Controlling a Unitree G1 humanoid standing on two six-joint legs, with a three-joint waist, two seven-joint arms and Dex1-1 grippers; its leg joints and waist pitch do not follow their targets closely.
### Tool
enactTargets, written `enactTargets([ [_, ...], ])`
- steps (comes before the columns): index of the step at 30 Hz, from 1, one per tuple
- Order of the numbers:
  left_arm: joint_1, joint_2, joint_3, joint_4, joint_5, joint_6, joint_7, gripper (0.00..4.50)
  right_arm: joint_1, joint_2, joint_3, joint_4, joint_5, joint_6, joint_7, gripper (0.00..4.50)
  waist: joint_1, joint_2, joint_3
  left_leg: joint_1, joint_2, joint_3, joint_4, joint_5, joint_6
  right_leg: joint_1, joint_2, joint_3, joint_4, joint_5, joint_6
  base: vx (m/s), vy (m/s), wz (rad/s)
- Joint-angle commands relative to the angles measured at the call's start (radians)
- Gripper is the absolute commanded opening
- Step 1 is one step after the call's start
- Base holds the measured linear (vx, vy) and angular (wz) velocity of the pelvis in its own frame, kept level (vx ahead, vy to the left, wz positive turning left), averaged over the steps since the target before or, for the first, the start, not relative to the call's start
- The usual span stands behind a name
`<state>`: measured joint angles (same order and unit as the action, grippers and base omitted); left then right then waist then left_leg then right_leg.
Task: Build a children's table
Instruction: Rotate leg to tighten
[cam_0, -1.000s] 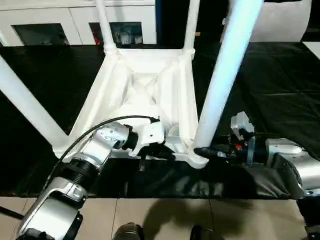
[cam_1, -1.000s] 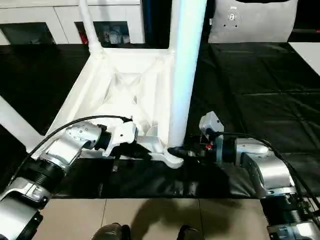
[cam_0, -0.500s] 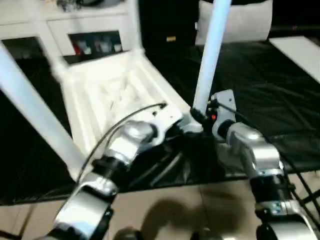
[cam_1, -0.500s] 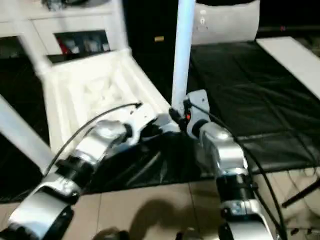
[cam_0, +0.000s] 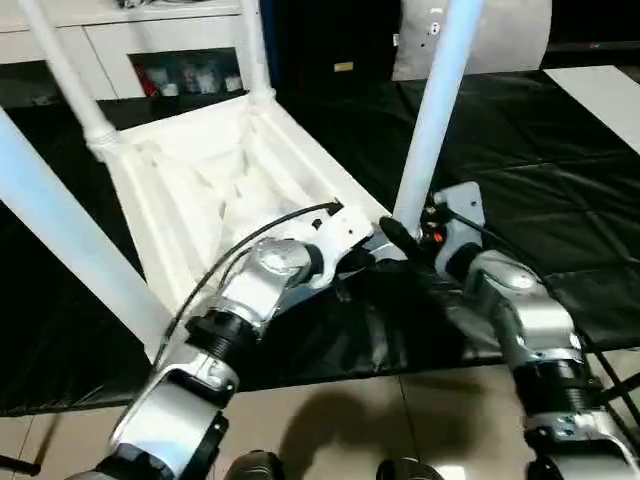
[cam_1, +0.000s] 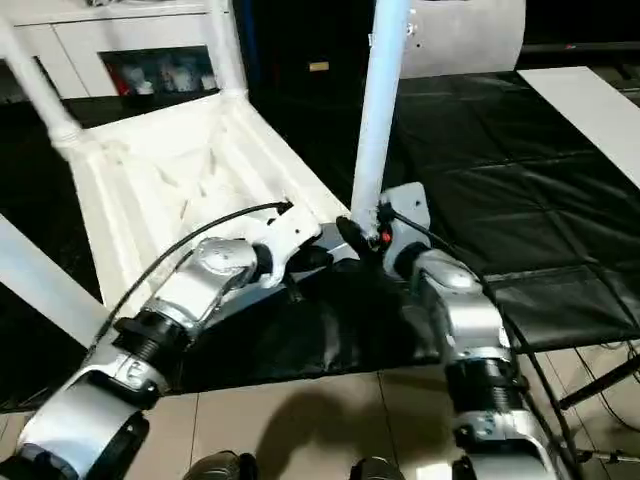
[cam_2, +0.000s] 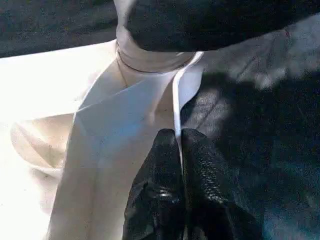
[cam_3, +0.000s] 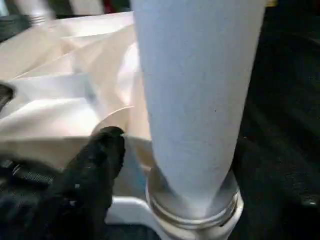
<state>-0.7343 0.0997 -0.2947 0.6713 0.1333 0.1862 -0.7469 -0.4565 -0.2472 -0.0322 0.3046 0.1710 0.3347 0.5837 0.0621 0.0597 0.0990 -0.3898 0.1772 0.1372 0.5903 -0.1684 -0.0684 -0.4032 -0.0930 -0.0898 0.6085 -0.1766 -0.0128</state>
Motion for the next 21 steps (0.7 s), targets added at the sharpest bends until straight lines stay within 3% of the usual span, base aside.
enactTargets([
  [1, 0.001, 0.036, -0.012, -0.007, 0.019, -0.040, -0.023, 0.00, 0.029, -0.030, 0.019, -0.036, 0.030, -0.019, 0.096, 3.84, 0.004, -0.020, -0.068, 0.004, 0.036, 0.001, -0.072, -0.215, 0.099, 0.060, -0.059, 0.048, -0.091, -0.263, -0.204, 0.000, 0.000, 0.00],
  [7, -0.013, 0.119, -0.049, 0.040, 0.026, -0.149, -0.158, 0.00, 0.066, -0.165, 0.017, -0.062, 0.076, -0.048, 0.297, 4.41, 0.003, -0.023, -0.067, 0.004, 0.038, 0.006, -0.070, -0.205, 0.116, 0.059, -0.059, 0.049, -0.089, -0.240, -0.217, 0.000, 0.000, 0.00],
  [13, -0.019, 0.160, -0.072, 0.052, 0.005, -0.226, -0.291, 0.00, 0.078, -0.251, 0.042, -0.075, 0.080, -0.053, 0.422, 4.41, 0.006, -0.024, -0.066, 0.006, 0.041, 0.008, -0.071, -0.205, 0.122, 0.056, -0.059, 0.049, -0.091, -0.270, -0.223, 0.000, 0.000, 0.00],
  [16, -0.003, 0.180, -0.092, 0.027, -0.021, -0.280, -0.393, 0.00, 0.083, -0.276, 0.056, -0.086, 0.090, -0.064, 0.487, 4.41, 0.011, -0.021, -0.070, 0.008, 0.046, 0.009, -0.070, -0.190, 0.126, 0.055, -0.061, 0.050, -0.086, -0.230, -0.241, 0.000, 0.000, 0.00],
  [21, 0.011, 0.199, -0.125, 0.015, -0.040, -0.353, -0.509, 0.00, 0.082, -0.301, 0.079, -0.082, 0.109, -0.081, 0.570, 4.41, 0.036, -0.018, -0.076, 0.012, 0.055, 0.012, -0.066, -0.140, 0.147, 0.052, -0.059, 0.050, -0.069, -0.111, -0.282, 0.000, 0.000, 0.00],
])
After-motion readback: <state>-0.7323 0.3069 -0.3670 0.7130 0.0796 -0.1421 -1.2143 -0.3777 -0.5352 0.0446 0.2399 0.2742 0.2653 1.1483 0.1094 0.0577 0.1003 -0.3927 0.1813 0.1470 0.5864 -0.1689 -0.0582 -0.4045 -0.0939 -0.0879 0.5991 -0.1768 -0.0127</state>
